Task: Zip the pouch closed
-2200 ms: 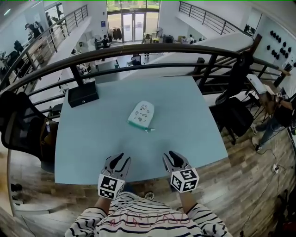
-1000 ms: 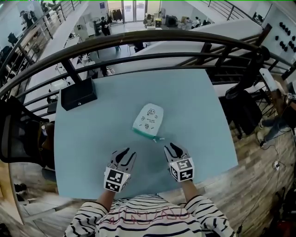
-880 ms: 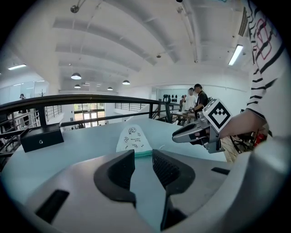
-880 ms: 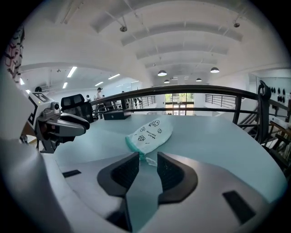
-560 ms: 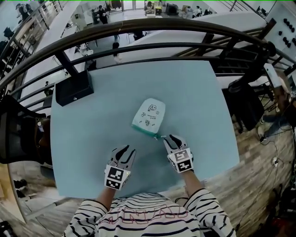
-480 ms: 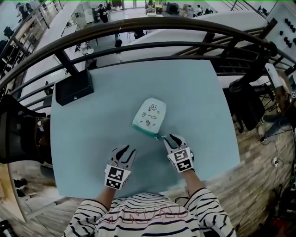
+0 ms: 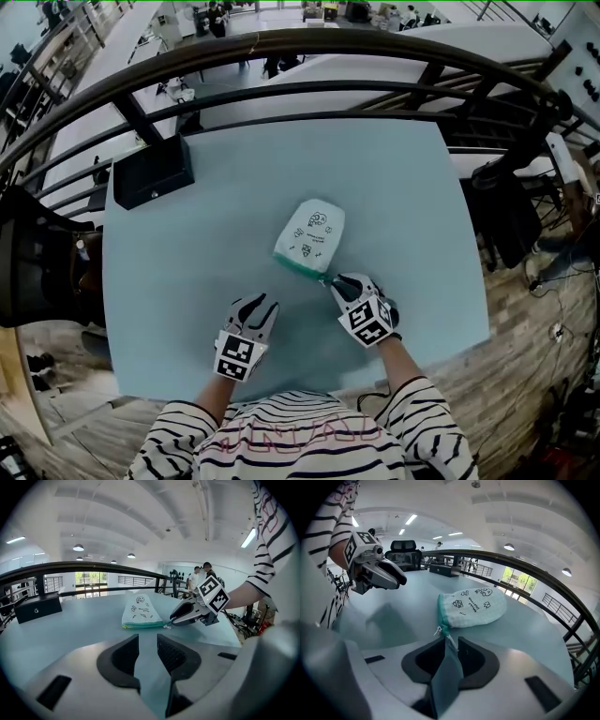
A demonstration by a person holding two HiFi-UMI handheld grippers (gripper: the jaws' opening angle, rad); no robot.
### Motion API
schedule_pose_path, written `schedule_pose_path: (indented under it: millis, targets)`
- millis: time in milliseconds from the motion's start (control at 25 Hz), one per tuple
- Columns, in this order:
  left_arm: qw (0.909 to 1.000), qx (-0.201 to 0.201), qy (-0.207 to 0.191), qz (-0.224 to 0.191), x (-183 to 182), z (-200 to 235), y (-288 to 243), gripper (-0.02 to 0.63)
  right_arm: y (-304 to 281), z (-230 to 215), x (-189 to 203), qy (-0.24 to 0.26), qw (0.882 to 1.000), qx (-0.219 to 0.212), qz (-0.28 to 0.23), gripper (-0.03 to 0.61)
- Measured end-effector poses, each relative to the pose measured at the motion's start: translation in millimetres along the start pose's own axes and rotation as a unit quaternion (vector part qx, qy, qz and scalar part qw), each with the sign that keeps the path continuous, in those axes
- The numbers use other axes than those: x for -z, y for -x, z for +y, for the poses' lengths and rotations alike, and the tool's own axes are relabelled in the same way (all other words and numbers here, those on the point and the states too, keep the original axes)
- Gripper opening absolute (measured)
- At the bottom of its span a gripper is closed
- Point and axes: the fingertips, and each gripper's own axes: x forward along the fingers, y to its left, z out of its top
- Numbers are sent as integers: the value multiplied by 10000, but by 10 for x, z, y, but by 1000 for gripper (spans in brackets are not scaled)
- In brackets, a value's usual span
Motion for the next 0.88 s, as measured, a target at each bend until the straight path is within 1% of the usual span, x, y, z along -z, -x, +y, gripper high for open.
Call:
schedule_pose_path:
  millis: [80, 200, 320, 480, 600, 880]
  targets:
    - [10000, 25, -1, -10, -7, -20, -21, 98, -5, 32, 14, -32, 10000, -93, 14, 61]
    - [10000, 72, -24, -13, -45, -40, -28, 98, -7, 85, 3, -202, 9996, -183, -39, 43]
    - [9999, 95, -50, 5, -37, -57, -38, 98, 16, 131, -26, -373, 9990, -207, -122, 38]
    - [9999, 116, -79, 4, -51, -104, -25, 98, 108, 189, -116, -883, 9950, -241, -391, 37]
    - [9997, 167, -153, 4, -74, -178, -25, 98, 213, 262, -192, -1122, 9914, -391, -542, 37]
    - [9988, 362, -317, 26, -87, -352, -75, 113, 458, 473, -335, -1155, 9896, -565, -650, 37]
